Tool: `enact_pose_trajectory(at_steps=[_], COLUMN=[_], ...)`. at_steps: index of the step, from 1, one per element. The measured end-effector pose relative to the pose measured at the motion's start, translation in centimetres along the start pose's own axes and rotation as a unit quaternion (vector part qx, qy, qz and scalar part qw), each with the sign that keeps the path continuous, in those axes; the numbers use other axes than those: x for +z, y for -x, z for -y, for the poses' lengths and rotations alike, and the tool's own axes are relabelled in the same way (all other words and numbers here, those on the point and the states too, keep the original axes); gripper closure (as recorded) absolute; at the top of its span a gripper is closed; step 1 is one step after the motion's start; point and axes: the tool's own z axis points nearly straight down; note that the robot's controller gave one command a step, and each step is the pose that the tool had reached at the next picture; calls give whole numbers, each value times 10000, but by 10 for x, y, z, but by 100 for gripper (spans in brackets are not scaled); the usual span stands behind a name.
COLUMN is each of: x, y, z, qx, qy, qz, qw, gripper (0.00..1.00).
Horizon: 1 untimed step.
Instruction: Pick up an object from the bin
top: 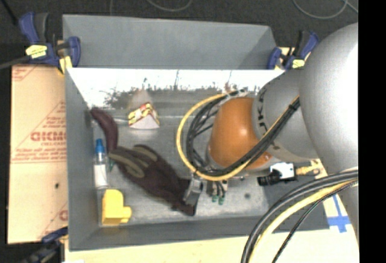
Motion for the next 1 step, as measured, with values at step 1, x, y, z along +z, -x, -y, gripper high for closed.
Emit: enact_pose_trajectory(at_steps=[1], x=[0], y=[0], z=[0], qx=[-2], qy=[0], qz=[0], qw=[10000], gripper=[100])
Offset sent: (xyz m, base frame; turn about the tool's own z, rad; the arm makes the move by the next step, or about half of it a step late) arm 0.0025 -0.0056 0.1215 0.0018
